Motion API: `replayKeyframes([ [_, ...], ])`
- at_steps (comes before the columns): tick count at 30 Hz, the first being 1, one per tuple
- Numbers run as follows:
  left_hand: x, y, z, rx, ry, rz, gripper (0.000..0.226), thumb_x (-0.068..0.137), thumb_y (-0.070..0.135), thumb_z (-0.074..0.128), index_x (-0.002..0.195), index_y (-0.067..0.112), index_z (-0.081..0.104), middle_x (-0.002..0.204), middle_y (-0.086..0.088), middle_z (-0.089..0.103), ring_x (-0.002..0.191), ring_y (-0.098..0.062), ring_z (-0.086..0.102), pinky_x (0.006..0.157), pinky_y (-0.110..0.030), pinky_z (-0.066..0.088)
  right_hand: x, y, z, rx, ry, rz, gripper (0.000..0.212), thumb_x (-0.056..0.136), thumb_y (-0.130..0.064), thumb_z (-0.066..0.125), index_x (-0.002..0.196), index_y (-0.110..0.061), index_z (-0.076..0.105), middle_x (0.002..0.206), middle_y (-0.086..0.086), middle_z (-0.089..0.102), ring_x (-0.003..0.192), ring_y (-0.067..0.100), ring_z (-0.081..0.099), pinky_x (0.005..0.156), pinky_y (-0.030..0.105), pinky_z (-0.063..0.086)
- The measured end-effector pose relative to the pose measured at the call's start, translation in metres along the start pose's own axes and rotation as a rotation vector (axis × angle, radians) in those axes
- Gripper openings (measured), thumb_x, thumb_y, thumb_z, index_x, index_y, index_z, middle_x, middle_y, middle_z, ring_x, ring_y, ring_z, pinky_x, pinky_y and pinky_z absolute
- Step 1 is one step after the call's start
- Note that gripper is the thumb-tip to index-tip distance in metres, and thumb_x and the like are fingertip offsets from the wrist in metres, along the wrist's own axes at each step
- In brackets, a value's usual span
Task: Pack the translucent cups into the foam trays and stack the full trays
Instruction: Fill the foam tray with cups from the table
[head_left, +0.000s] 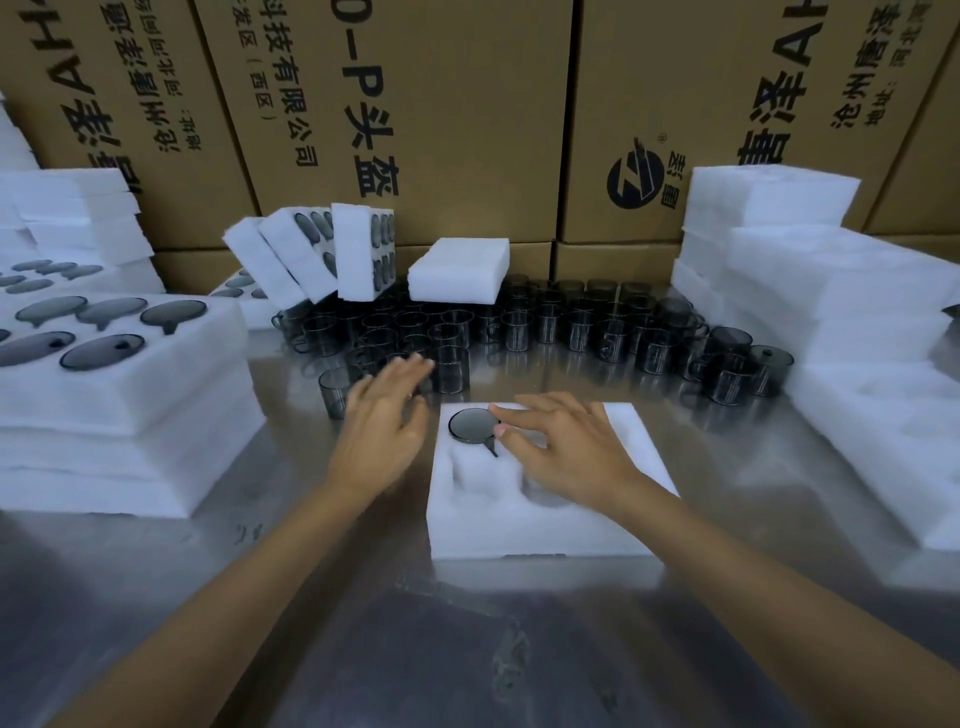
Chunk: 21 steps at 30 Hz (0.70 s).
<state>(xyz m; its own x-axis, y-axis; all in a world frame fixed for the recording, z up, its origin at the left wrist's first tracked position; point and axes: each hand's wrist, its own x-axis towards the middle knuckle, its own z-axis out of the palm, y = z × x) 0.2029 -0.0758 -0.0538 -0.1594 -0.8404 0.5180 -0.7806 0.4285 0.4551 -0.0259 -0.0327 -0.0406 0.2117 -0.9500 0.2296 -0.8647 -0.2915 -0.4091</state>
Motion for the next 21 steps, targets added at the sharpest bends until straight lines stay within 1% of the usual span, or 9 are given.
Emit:
replayKeyframes([
  [3,0.019,-0.023,-0.004,0.193,0.004,-0.364,0.072,0.092,0.020,0.059,0.154,0.018,0.024,0.165,-0.009,0.010,0.153,-0.028,0.002,0.121,-0.050,0.003,0.001,0.002,0.002,0.011,-0.021,0.025,0.043,0.098,-0.059,0.038,0.139,-0.053,0.049,0.154,-0.015,0.041,0.142,0.005,0.023,0.114,0.037,0.012],
  [6,0.026,-0.046,-0.004,0.045,-0.009,-0.543,0.073,0.089,0.018,0.066,0.150,0.009,0.029,0.160,-0.018,0.018,0.148,-0.038,0.016,0.121,-0.050,0.016,0.003,0.002,0.001,0.027,-0.089,0.070,0.053,0.093,-0.071,0.032,0.142,-0.055,0.042,0.154,-0.020,0.038,0.143,0.002,0.018,0.114,0.034,0.007],
  [8,0.025,-0.055,-0.003,-0.083,0.037,-0.495,0.058,0.090,0.009,0.067,0.142,0.003,0.042,0.152,-0.019,0.030,0.138,-0.038,0.035,0.116,-0.043,0.029,0.006,0.002,-0.001,0.113,-0.101,0.106,0.056,0.091,-0.074,0.029,0.141,-0.054,0.044,0.152,-0.024,0.039,0.142,-0.002,0.017,0.110,0.028,0.004],
  [11,0.017,-0.059,-0.005,-0.127,0.176,-0.430,0.028,0.088,0.003,0.069,0.115,-0.002,0.062,0.137,-0.021,0.047,0.128,-0.035,0.046,0.103,-0.029,0.033,0.007,0.002,-0.003,0.192,-0.088,0.124,0.054,0.092,-0.074,0.032,0.138,-0.052,0.050,0.149,-0.027,0.041,0.142,-0.002,0.019,0.104,0.023,0.004],
  [14,0.010,-0.050,-0.010,-0.169,0.248,-0.361,0.011,0.086,0.007,0.073,0.095,0.004,0.067,0.133,-0.014,0.052,0.127,-0.031,0.048,0.108,-0.040,0.039,0.006,0.002,-0.005,0.244,-0.093,0.165,0.051,0.090,-0.073,0.039,0.135,-0.053,0.053,0.149,-0.025,0.042,0.143,0.001,0.018,0.105,0.022,0.006],
  [16,0.009,-0.037,-0.018,-0.216,0.293,-0.303,0.009,0.086,0.010,0.074,0.090,0.013,0.067,0.134,-0.007,0.052,0.123,-0.027,0.052,0.105,-0.042,0.043,0.007,0.000,-0.015,0.395,-0.147,0.251,0.043,0.089,-0.067,0.052,0.129,-0.052,0.058,0.146,-0.019,0.046,0.142,0.010,0.026,0.110,0.024,0.018],
  [17,0.009,-0.028,-0.023,-0.232,0.309,-0.263,0.011,0.085,0.011,0.075,0.089,0.017,0.066,0.134,-0.004,0.053,0.122,-0.024,0.053,0.104,-0.038,0.045,0.009,-0.001,-0.025,0.516,-0.186,0.280,0.034,0.090,-0.059,0.059,0.123,-0.049,0.063,0.141,-0.017,0.051,0.135,0.011,0.036,0.107,0.023,0.029],
  [19,0.014,-0.007,-0.034,-0.283,0.303,-0.184,0.013,0.085,0.016,0.076,0.091,0.022,0.067,0.134,0.004,0.053,0.119,-0.013,0.053,0.100,-0.023,0.044,0.016,-0.004,-0.050,0.684,-0.221,0.282,0.013,0.095,-0.040,0.062,0.106,-0.042,0.068,0.125,-0.018,0.062,0.122,0.008,0.051,0.085,0.018,0.039],
  [21,0.019,0.018,-0.042,-0.386,0.236,-0.102,0.014,0.084,0.017,0.078,0.092,0.024,0.069,0.130,0.010,0.053,0.117,-0.007,0.055,0.095,-0.013,0.043,0.021,-0.007,-0.075,0.740,-0.191,0.277,0.006,0.098,-0.038,0.060,0.103,-0.040,0.063,0.120,-0.015,0.066,0.119,0.010,0.058,0.089,0.024,0.046],
])
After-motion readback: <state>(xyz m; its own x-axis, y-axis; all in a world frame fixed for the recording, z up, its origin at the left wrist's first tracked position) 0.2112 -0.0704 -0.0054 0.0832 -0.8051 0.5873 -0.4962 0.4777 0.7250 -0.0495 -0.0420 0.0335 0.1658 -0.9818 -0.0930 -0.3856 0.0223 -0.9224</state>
